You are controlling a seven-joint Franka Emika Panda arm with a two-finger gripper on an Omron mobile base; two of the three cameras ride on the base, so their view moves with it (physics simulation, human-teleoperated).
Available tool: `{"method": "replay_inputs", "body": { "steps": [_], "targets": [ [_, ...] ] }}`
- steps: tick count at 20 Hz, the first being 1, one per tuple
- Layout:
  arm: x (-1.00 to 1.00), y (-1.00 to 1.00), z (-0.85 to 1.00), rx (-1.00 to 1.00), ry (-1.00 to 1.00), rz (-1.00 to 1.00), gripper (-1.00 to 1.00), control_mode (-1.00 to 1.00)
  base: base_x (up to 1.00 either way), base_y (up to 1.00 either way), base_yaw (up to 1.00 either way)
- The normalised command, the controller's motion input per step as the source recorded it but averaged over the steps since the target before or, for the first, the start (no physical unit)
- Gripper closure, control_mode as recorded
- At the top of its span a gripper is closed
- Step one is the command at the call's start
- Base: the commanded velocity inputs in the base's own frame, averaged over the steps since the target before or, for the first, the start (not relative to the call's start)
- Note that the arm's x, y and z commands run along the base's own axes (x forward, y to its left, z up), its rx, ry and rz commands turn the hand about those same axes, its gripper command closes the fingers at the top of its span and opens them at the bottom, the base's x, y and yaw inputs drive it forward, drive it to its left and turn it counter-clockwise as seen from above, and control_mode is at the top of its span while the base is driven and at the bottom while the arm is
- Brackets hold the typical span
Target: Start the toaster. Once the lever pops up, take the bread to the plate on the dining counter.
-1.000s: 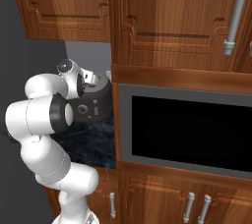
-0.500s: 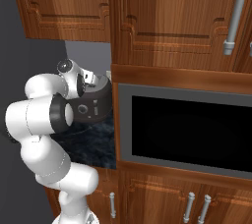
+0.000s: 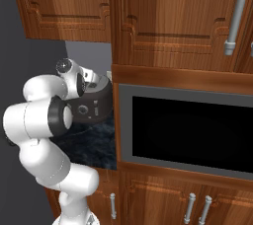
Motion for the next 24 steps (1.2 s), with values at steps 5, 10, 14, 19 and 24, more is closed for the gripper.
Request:
{"method": "replay_inputs", "body": {
  "steps": [5, 10, 14, 19, 24],
  "targets": [
    [-0.03, 0.0, 0.33, 0.0, -0.11, 0.0, 1.0, -1.0, 0.0, 0.0, 0.0],
    [-0.19, 0.0, 0.45, 0.0, -0.05, 0.0, 1.0, -1.0, 0.0, 0.0, 0.0],
    [-0.28, 0.0, 0.52, 0.0, -0.02, 0.0, 1.0, -1.0, 0.0, 0.0, 0.0],
    [-0.35, 0.0, 0.53, 0.0, -0.02, 0.0, 1.0, -1.0, 0.0, 0.0, 0.0],
    [-0.45, -0.01, 0.31, 0.0, 0.0, 0.0, 1.0, -1.0, 0.0, 0.0, 0.0]
  ]
}}
